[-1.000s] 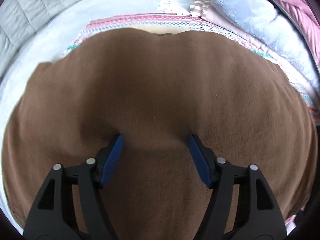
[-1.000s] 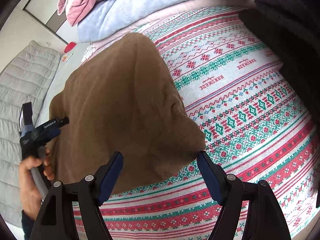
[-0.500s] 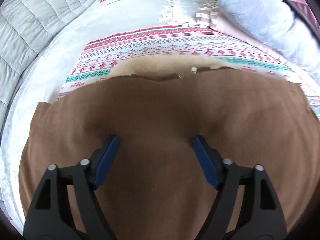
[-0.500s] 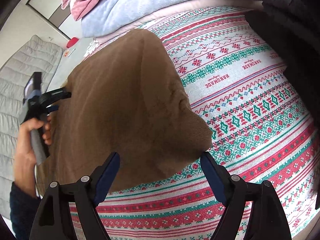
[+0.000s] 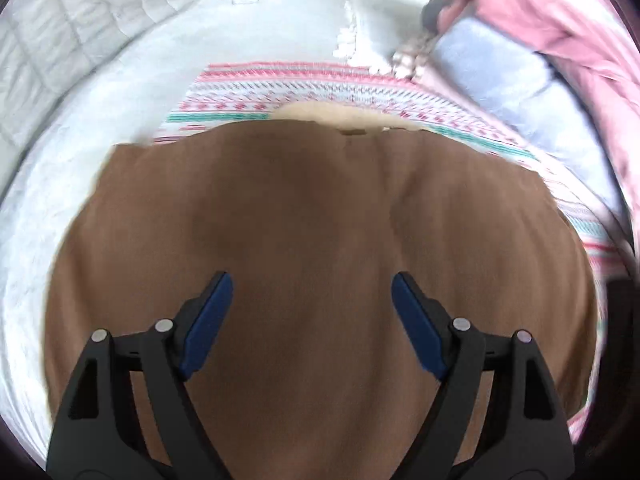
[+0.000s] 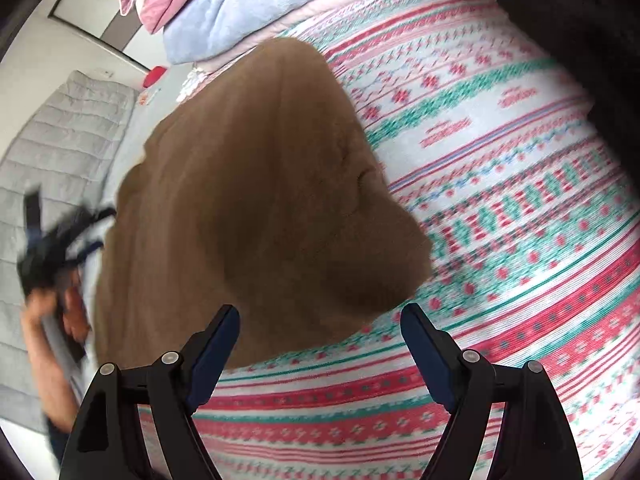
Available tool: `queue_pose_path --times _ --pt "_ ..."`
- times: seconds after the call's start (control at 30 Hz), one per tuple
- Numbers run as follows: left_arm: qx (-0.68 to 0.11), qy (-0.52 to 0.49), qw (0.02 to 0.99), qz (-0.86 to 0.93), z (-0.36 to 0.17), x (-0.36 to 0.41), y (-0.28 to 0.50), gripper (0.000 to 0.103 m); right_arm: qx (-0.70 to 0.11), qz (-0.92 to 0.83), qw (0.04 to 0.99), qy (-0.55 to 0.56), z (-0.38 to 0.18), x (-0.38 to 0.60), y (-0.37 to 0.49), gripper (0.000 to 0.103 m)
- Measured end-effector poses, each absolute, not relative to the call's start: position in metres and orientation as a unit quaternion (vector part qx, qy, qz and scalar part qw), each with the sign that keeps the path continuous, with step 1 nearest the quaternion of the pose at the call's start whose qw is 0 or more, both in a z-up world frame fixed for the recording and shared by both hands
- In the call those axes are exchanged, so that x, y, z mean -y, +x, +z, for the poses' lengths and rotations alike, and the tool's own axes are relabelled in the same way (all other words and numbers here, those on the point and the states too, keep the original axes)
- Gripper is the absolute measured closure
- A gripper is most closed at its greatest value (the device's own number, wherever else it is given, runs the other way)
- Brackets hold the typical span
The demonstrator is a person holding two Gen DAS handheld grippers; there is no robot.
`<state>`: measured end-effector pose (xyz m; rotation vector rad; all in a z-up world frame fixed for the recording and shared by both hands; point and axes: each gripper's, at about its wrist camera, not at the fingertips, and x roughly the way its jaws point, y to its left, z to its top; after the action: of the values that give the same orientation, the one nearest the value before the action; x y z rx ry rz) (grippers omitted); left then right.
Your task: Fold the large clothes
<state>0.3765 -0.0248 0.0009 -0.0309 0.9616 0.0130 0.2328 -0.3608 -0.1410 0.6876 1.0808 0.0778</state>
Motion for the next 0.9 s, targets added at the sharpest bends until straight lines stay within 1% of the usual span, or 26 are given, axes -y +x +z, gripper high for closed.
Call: queue_pose_path --times 0.07,0.13,0.23,0.33,0.47,0.53,0.67,0.9 --pt "-0.449 -0.012 0.894 -0.001 0.001 0.019 0.340 0.021 -0.510 0.053 0.791 0.335 -0.144 0.358 0.233 0.019" --pt "-0.453 -0.023 0.891 -0.023 -0.012 0.014 0.296 0.021 -0.519 0.059 0.786 0.332 -0.147 0.350 0.235 0.019" --pt "-0.472 -0.039 0.880 -0.041 -0.027 0.016 0.264 0.021 -0.521 0.064 0.785 0.329 -0.149 0.344 0.236 0.019" --pt "-0.453 -0.033 0.889 -0.056 -0.031 0.028 0.237 0.021 -0.524 0.066 0.779 0.338 -0.153 0.335 0.236 0.019" --pt "-0.463 0.023 0.884 -0.060 -0.056 0.047 0.243 0.020 -0.511 0.041 0.783 0.351 -0.156 0.335 0.236 0.019" --pt "-0.462 0.033 0.884 -0.053 -0.065 0.049 0.247 0.019 -0.503 0.033 0.781 0.368 -0.159 0.338 0.237 0.019" --pt "-0.467 0.033 0.882 -0.048 -0.066 0.050 0.251 0.019 -0.480 0.020 0.780 0.402 -0.164 0.348 0.239 0.018" --pt "-0.468 0.031 0.882 -0.047 -0.070 0.050 0.243 0.019 -0.442 -0.001 0.793 0.419 -0.160 0.339 0.253 0.007"
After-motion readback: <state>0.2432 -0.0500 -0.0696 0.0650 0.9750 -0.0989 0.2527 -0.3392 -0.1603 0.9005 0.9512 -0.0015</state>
